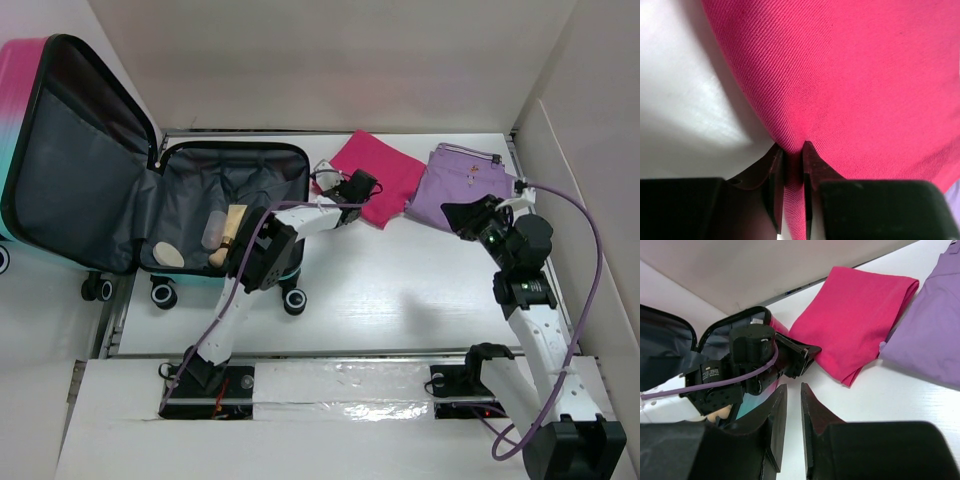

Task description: Pack the luggage

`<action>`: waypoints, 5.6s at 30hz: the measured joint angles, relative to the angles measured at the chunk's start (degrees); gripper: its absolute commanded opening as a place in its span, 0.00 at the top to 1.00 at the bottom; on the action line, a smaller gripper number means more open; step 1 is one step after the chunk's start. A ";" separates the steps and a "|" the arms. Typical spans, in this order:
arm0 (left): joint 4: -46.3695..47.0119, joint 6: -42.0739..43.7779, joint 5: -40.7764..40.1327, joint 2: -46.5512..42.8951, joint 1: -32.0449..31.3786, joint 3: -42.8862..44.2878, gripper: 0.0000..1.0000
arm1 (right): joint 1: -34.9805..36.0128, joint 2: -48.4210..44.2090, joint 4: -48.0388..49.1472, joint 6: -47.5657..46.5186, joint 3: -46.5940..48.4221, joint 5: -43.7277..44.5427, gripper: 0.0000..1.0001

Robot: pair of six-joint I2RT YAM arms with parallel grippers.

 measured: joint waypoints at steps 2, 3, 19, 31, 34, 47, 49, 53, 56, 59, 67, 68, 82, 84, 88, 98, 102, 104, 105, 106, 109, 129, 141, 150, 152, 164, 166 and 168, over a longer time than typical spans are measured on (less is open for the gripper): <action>2.12 3.43 0.81 0.00 0.39 -0.02 1.00 | 0.00 -0.04 0.15 0.02 -0.26 -0.26 0.77; 2.78 5.18 1.11 -0.02 0.61 -0.02 1.00 | 0.00 -0.07 0.15 0.00 -0.39 -0.42 0.77; 7.82 40.35 10.36 -4.37 4.22 9.73 1.00 | -0.07 0.02 0.74 0.04 -1.31 -0.72 0.77; 6.97 47.67 25.88 -35.12 19.04 -13.09 1.00 | -0.42 0.09 0.83 0.00 -1.31 -0.55 0.75; 7.48 46.51 29.27 -42.10 26.45 -21.46 1.00 | -0.42 0.11 0.83 -0.02 -1.31 -0.55 0.74; 13.40 38.71 40.98 -53.35 52.70 -52.68 1.00 | -0.42 0.57 0.81 -0.04 -1.31 -0.55 0.69; 13.55 38.80 40.70 -53.35 53.64 -53.70 1.00 | -0.42 0.66 0.81 -0.07 -1.31 -0.55 0.68; 13.53 39.32 39.54 -53.35 54.21 -54.40 1.00 | -0.42 0.66 0.81 -0.11 -1.31 -0.52 0.67; 12.85 39.56 37.66 -53.35 54.12 -54.40 0.73 | -0.42 0.68 0.81 -0.13 -1.31 -0.48 0.67; 11.98 40.06 35.47 -53.51 54.31 -54.34 0.43 | -0.42 0.90 0.79 -0.48 -1.31 0.37 0.79; 10.86 39.17 32.74 -61.57 53.57 -50.51 0.43 | -0.42 3.54 0.07 -0.70 -1.31 6.73 0.92; 11.26 39.15 32.37 -63.12 52.54 -49.81 0.52 | -0.42 4.07 0.09 -0.70 -1.31 7.50 0.91; 26.08 38.99 30.03 -59.54 6.82 -40.83 1.00 | -16.28 24.87 -0.76 2.99 1.25 16.85 0.64; 27.80 38.95 29.38 -57.61 2.62 -41.51 1.00 | -19.85 30.12 -0.81 4.31 3.06 16.83 0.60; 30.23 42.62 21.18 -52.59 -8.94 -41.42 1.00 | -25.33 38.99 -0.79 7.69 4.33 16.55 0.37; 37.99 47.74 17.66 -46.93 -23.87 -47.23 0.71 | -24.39 53.42 -12.39 7.32 19.37 21.29 0.44; 41.57 47.52 17.46 -50.31 -22.53 -53.94 0.63 | -20.70 57.68 -17.46 5.31 26.10 25.46 0.58; 43.19 47.06 18.21 -51.82 -21.62 -56.22 0.62 | -18.91 58.58 -19.96 4.46 27.50 27.12 0.68; 43.93 46.60 18.97 -52.33 -20.94 -56.87 0.59 | -18.12 58.99 -21.49 4.02 28.22 27.82 0.71; 44.48 46.12 19.56 -52.68 -20.09 -57.31 0.58 | -17.40 59.39 -22.80 3.69 28.98 28.41 0.77; 45.64 44.89 20.57 -53.02 -17.57 -57.83 0.56 | -15.39 60.39 -25.83 2.89 30.97 29.55 0.99; 38.75 40.76 18.32 -47.43 -14.82 -51.32 0.41 | 4.94 32.59 -19.91 9.79 2.19 19.21 0.42; 32.00 31.54 19.04 -27.93 -13.14 -39.54 0.30 | 6.08 5.01 -22.12 5.42 -1.88 25.20 1.00; 29.27 22.49 18.71 -17.40 -12.50 -32.46 0.20 | 10.21 -12.72 -22.25 1.33 -3.23 24.98 0.50; 28.35 21.20 19.08 -14.78 -12.24 -28.35 0.20 | 11.67 -12.68 -22.71 0.11 -3.23 24.83 0.49; 23.61 15.45 17.03 -6.12 -11.93 -15.21 0.34 | 21.00 -19.54 -26.34 -0.92 -1.88 24.57 0.49; 23.43 13.75 15.21 -5.62 -12.33 -14.62 0.41 | 21.68 -21.31 -26.51 -0.90 -0.90 24.72 0.49; 23.39 12.81 13.05 -5.33 -12.74 -14.53 0.47 | 22.01 -22.73 -26.49 -0.87 -0.22 24.68 0.49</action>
